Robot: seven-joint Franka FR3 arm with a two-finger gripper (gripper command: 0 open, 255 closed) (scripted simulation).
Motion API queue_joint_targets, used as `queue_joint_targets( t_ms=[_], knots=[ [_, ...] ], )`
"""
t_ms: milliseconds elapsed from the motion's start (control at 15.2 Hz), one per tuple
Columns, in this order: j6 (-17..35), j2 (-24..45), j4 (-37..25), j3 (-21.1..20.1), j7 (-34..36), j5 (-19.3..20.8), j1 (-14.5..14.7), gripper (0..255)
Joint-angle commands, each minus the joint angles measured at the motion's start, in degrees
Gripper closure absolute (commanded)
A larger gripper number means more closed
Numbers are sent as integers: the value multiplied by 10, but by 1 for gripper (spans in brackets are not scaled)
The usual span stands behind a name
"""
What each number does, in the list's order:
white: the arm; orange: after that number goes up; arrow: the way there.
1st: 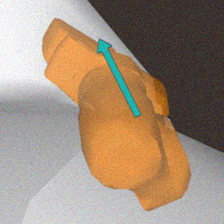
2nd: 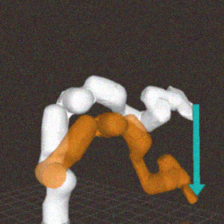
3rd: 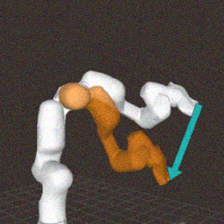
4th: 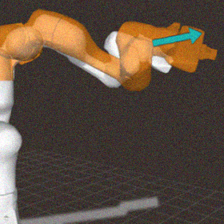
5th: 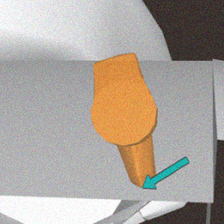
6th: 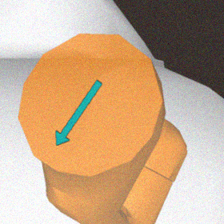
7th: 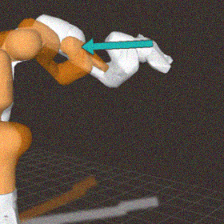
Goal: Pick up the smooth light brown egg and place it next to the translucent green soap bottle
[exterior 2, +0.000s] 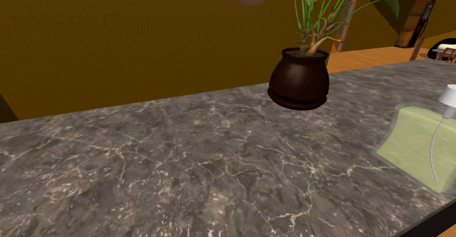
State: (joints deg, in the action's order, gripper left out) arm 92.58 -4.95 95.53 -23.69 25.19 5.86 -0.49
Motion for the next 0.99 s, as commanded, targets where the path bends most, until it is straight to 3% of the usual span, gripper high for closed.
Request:
queue_joint_targets(
  t_ms=[0, 924],
  knots=[
    [6, -23, 24, 18, -32, -9, -13, 255],
    [42, -122, 136, 152, -238, -18, -85, 255]
  ],
)
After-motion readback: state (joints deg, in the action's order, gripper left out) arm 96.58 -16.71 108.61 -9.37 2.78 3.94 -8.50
